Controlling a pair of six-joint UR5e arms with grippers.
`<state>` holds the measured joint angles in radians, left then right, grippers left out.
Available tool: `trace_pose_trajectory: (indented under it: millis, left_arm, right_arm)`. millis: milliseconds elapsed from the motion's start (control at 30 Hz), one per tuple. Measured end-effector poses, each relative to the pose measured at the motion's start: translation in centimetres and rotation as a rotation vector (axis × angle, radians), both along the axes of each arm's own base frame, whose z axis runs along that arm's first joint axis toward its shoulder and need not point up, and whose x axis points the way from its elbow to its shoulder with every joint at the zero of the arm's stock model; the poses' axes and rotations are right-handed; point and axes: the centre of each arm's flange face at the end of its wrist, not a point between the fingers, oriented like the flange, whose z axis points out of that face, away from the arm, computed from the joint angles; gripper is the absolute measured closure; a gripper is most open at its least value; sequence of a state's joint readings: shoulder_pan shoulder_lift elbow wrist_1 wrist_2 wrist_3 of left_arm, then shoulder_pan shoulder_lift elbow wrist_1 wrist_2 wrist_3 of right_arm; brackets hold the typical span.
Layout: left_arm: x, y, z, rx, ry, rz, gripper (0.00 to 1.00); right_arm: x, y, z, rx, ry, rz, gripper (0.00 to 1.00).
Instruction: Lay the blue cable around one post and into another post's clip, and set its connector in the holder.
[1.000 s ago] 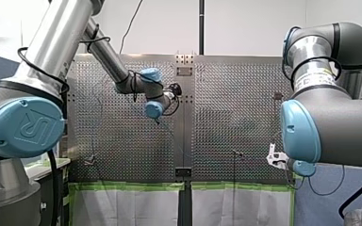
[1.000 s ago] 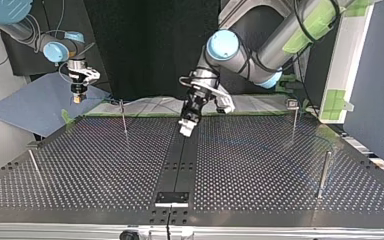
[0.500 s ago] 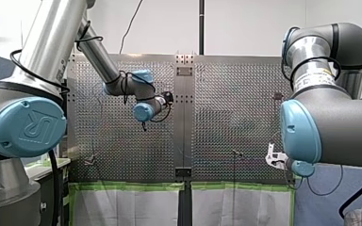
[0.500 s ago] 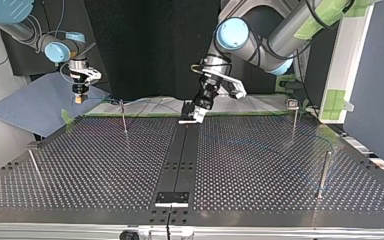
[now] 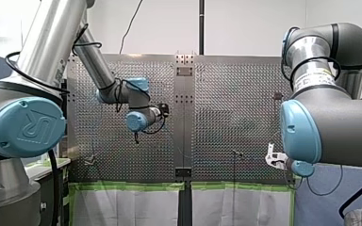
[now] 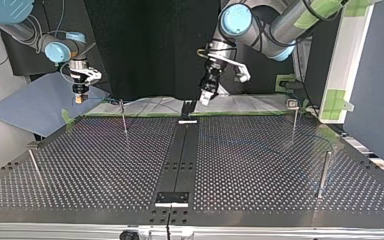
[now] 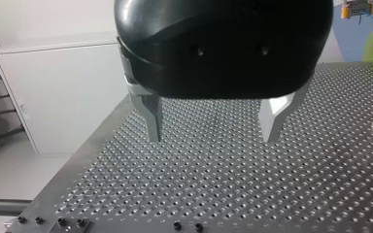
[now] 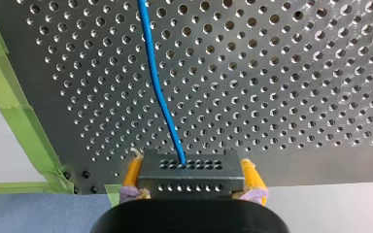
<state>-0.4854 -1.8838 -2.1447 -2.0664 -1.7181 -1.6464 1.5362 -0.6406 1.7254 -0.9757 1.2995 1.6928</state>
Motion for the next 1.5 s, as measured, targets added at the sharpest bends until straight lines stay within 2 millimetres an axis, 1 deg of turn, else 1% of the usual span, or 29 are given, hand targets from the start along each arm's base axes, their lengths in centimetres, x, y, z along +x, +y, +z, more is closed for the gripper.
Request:
trace_pose_trajectory:
  millis: [467,833,900,1133,1400,1500]
  left_arm:
    - [-4.5,1.1,-2.8,-0.071,0.027,0.014,0.0]
    - [-7.6,2.5,-4.7,-0.08,0.033,0.015,0.0]
    - [-8.2,2.5,-5.3,-0.074,0.039,0.004,0.0]
    - [-11.0,3.1,-8.5,-0.041,0.093,-0.028,0.0]
    - [-15.5,5.1,-13.1,0.046,0.232,-0.037,0.0]
    - [-16.3,5.3,-14.2,0.071,0.269,-0.043,0.0]
  right_arm:
    - [0.5,0.1,-0.1,-0.001,0.001,0.008,1.0]
    - [0.9,0.2,-0.1,0.001,0.002,0.015,1.0]
    - [1.0,0.3,-0.2,0.001,0.002,0.016,1.0]
    - [1.1,0.3,-0.2,0.002,0.002,0.018,1.0]
    - [0.8,0.1,0.0,-0.009,0.004,0.012,1.0]
    - [0.8,0.0,0.1,-0.014,0.011,0.011,1.0]
